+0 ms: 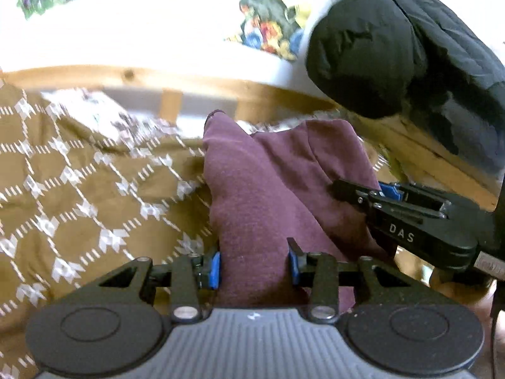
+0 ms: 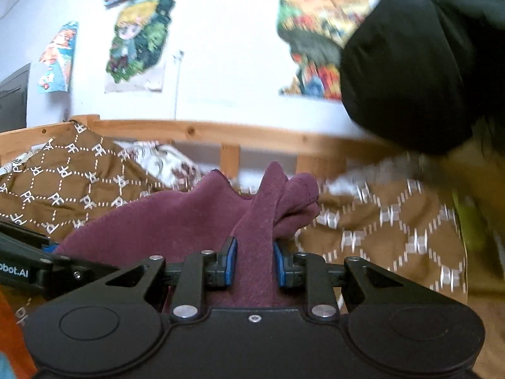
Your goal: Fold small clothes
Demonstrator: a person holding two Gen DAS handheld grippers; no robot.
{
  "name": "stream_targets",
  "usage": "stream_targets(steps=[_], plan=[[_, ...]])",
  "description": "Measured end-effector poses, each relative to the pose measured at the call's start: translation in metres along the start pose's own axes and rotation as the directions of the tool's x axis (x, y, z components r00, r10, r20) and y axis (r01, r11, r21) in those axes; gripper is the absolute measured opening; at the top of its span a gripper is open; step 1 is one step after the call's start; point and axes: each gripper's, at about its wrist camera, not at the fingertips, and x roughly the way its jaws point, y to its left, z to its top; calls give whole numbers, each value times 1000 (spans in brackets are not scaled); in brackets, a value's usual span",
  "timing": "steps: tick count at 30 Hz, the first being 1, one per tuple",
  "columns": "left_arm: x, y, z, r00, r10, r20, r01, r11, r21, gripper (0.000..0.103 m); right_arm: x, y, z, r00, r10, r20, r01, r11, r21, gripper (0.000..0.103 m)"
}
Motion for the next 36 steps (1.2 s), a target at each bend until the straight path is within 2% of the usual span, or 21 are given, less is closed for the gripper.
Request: stream_targets(steps=[4, 9, 12, 16, 22, 26, 28, 31, 34, 36], plan=[[9, 16, 7, 995, 99, 31, -99, 995, 9, 42, 35, 12, 12, 999, 36, 25, -35, 999, -31, 26], [32, 42, 5, 984, 174, -34, -176, 984, -40, 43, 86, 25, 12, 994, 96, -41, -96, 995, -1, 26], [46, 48, -1, 979, 182, -95, -187, 981, -47, 43, 107, 29, -2, 990, 104, -100, -102, 995, 21, 26], [56, 51, -3, 973, 187, -134, -196, 979, -51, 49, 114, 21, -18, 983, 93, -156, -83, 994, 73, 28], [55, 70, -8, 968, 176, -177, -202, 969, -142, 59, 116, 15, -26, 981, 76, -180, -55, 991, 120, 33], [51, 69, -9, 967, 185, -178, -213, 965, -153, 67, 111, 12, -28, 981, 54, -184, -31, 992, 126, 45], [50, 67, -9, 964, 202, -174, -226, 964, -137, 79, 107, 9, -30, 981, 42, -189, -14, 990, 144, 51], [46, 64, -7, 960, 223, -171, -245, 962, -124, 88, 100, 5, -30, 980, 22, -197, 12, 986, 168, 63], [40, 64, -5, 959, 226, -170, -252, 957, -145, 97, 90, 1, -30, 980, -4, -197, 40, 983, 178, 72], [33, 66, -3, 959, 229, -164, -257, 951, -174, 99, 81, -2, -28, 981, -14, -194, 53, 979, 198, 82]])
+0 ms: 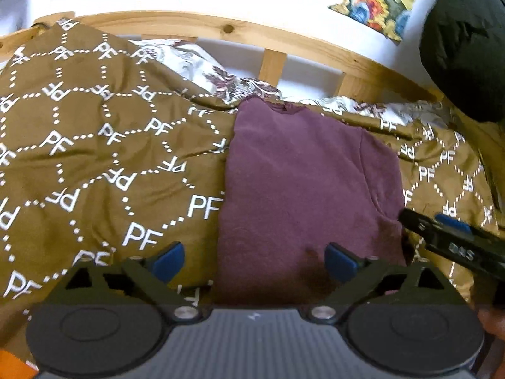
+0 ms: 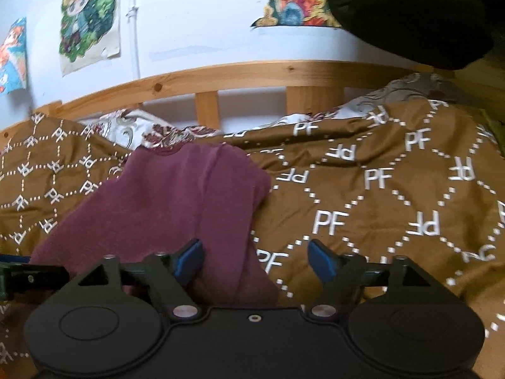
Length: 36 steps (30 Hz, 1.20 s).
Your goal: Fold small clothes
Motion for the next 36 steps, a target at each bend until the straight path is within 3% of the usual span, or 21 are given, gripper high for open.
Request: stream_targets(steps=[8, 18, 28, 36], plan=[[-41, 6, 3, 997, 22, 80, -22, 1000, 4, 102, -59, -1, 5, 994, 8, 107, -16, 997, 73, 102], [-120, 3, -15, 979, 13, 204, -31, 996, 88, 102, -145, 18, -11, 969, -33, 245, 10, 995, 96, 102], [-196, 20, -54, 978, 16, 207, -40, 993, 109, 102, -228, 44, -38, 932, -25, 363, -3, 997, 77, 102], [-225, 27, -87, 976, 60, 209, -88, 988, 127, 102, -270, 69, -63, 939, -1, 344, -3, 1000, 11, 102]])
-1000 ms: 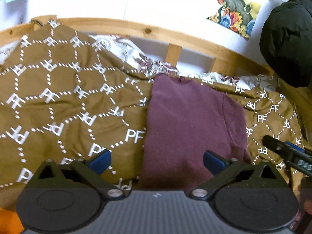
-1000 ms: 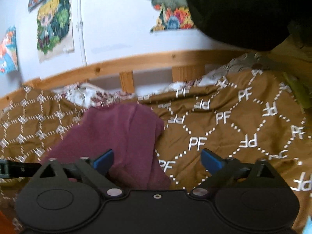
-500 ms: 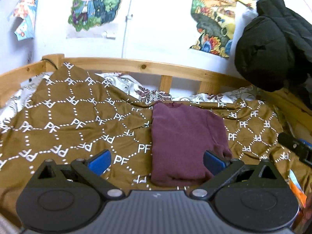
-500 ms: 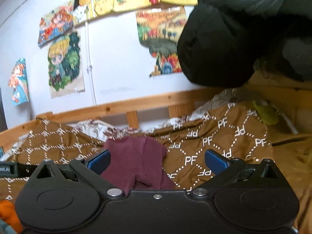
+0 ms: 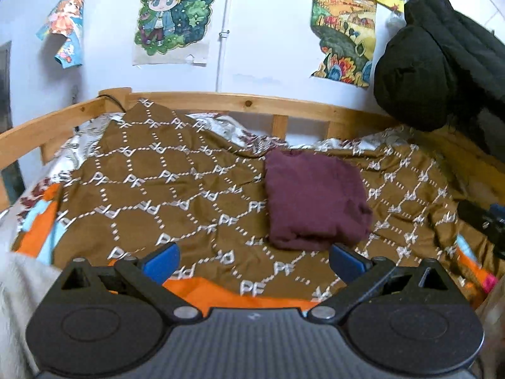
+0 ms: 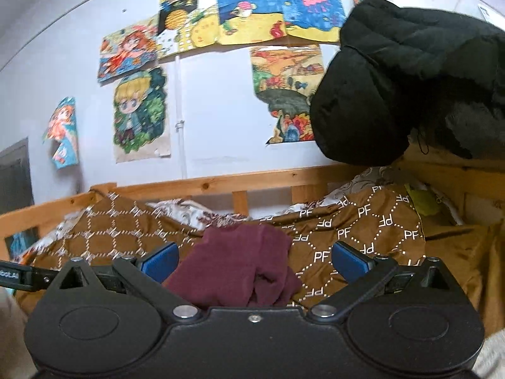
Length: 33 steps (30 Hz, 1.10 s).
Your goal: Fold small clothes
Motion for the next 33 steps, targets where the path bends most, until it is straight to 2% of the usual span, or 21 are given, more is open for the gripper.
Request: stream_targets(steps=[8, 19, 33], plan=[[-5, 0, -5, 1000, 3, -1, -3, 1000, 3, 102, -17, 18, -9, 999, -30, -37, 26, 996, -82, 102], [3, -2, -7, 999, 18, -32, -17, 1000, 24, 102, -4, 12, -14, 993, -59, -103, 55, 997, -48, 102], [5, -3, -7, 999, 20, -41, -19, 999, 28, 102, 0, 10, -14, 991, -58, -117, 53, 998, -44, 102]])
